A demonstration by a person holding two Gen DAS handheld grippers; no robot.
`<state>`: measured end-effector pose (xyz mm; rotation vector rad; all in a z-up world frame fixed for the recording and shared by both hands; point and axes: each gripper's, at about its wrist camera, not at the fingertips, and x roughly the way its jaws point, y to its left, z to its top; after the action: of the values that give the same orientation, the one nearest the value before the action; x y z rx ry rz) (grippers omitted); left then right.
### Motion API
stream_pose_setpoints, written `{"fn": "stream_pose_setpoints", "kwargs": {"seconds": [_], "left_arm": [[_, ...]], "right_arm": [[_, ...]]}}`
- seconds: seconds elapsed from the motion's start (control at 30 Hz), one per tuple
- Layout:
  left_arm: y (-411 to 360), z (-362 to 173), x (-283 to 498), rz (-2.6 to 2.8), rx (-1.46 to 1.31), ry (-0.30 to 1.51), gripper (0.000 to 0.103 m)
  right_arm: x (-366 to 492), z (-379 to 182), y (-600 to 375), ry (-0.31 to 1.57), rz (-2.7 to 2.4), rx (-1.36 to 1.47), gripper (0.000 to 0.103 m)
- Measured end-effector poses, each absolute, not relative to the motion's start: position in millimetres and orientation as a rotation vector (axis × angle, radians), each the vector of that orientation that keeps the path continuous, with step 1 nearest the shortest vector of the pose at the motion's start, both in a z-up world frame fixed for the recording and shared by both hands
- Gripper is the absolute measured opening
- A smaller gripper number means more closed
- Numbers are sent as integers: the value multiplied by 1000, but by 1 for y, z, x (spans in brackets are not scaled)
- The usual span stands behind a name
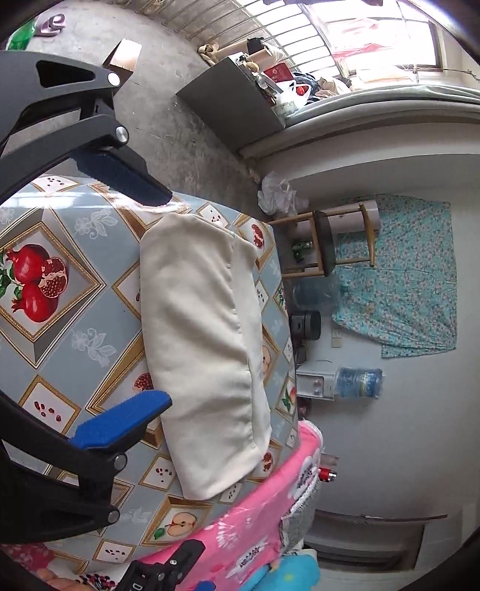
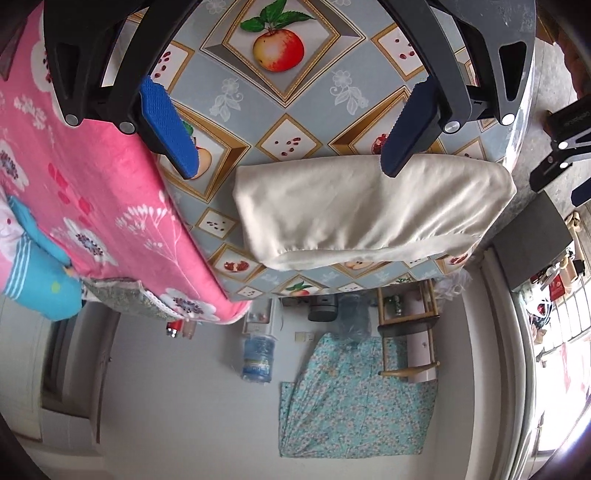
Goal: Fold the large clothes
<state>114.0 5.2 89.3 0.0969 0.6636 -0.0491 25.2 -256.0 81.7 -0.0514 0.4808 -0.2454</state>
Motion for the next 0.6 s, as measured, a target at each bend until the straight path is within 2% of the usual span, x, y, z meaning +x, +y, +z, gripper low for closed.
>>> {"fn": "stream_pose_setpoints", "kwargs": {"seconds": [0.2, 0.4, 0.6], "left_arm": [[-5, 74, 128, -28, 141, 788, 98], [-1, 66, 135, -10, 55, 851, 98], [1, 62, 140, -3, 39, 886, 98]], "right_arm": [[29, 72, -251, 520, -226, -49, 96], [45, 53, -249, 646, -199, -18, 96], [52, 46, -242, 682, -184, -15, 96]]}}
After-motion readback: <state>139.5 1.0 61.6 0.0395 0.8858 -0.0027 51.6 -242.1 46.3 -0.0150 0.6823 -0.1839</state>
